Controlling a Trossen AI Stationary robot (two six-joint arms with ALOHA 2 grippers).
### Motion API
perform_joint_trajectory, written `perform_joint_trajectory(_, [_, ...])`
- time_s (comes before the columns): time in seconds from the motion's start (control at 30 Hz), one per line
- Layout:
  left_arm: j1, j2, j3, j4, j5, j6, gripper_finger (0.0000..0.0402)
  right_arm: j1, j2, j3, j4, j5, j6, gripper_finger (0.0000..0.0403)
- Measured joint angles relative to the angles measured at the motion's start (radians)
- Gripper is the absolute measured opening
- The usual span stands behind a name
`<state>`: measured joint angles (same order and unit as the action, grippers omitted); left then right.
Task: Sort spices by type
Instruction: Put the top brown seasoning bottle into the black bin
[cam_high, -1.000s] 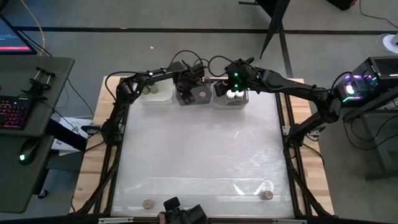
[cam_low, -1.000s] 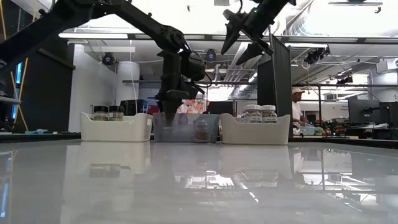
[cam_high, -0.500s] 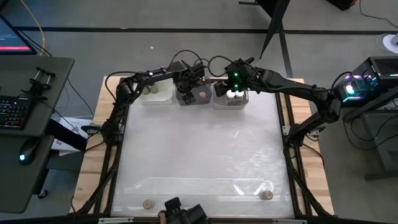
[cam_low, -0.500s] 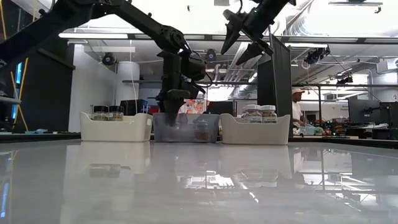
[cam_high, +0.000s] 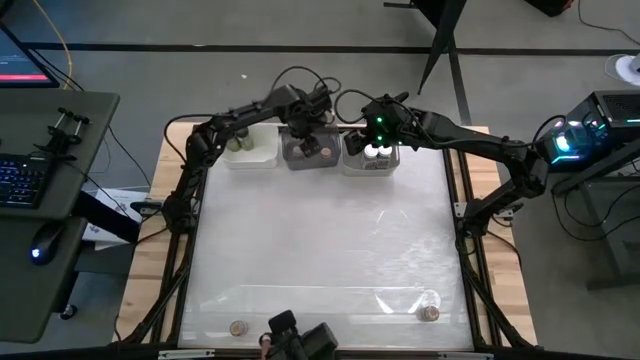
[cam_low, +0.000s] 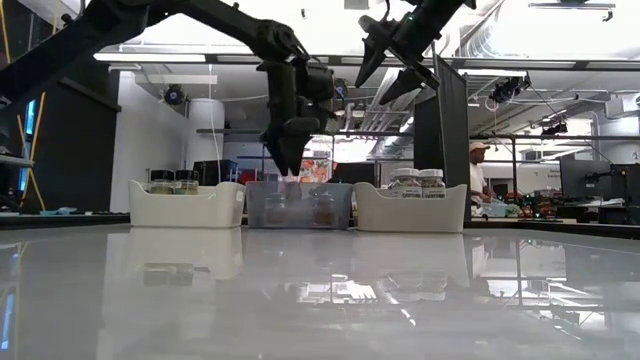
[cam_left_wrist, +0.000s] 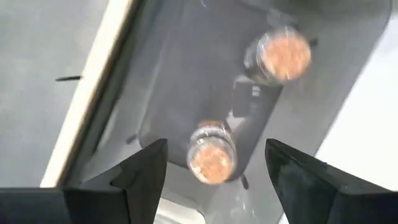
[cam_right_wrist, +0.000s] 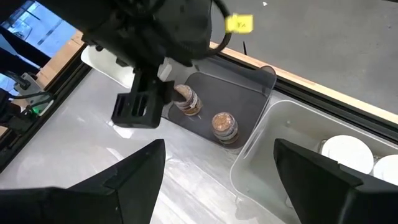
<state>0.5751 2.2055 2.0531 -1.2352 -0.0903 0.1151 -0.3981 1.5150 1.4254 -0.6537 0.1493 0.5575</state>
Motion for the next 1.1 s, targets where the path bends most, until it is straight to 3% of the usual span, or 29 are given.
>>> perform_joint_trajectory(0.13, [0.001,0.000,-0.021,0.011,-0.048,-0.006,0.0210,0.000,0.000,0.000,0.000,0.000,0.000,0.0296])
perform_joint_trajectory(0.3, [0.005,0.000,-0.139,0.064,-0.053,-0.002,0.0049,0.000,0.000,0.000,0.000,0.000,-0.015,0.0296])
perform_joint_trajectory(0.37, [0.008,-0.009,-0.179,0.114,-0.054,-0.028,0.0016,0.000,0.000,0.000,0.000,0.000,-0.015,0.0296])
perform_joint_trajectory(0.63, [0.001,-0.014,-0.194,0.189,-0.023,-0.060,0.0004,0.000,0.000,0.000,-0.001,0.001,-0.016,0.0296])
perform_joint_trajectory(1.1, [-0.011,-0.034,-0.197,-0.009,-0.007,-0.033,0.0000,-0.001,0.000,0.000,-0.001,0.039,-0.041,0.0296])
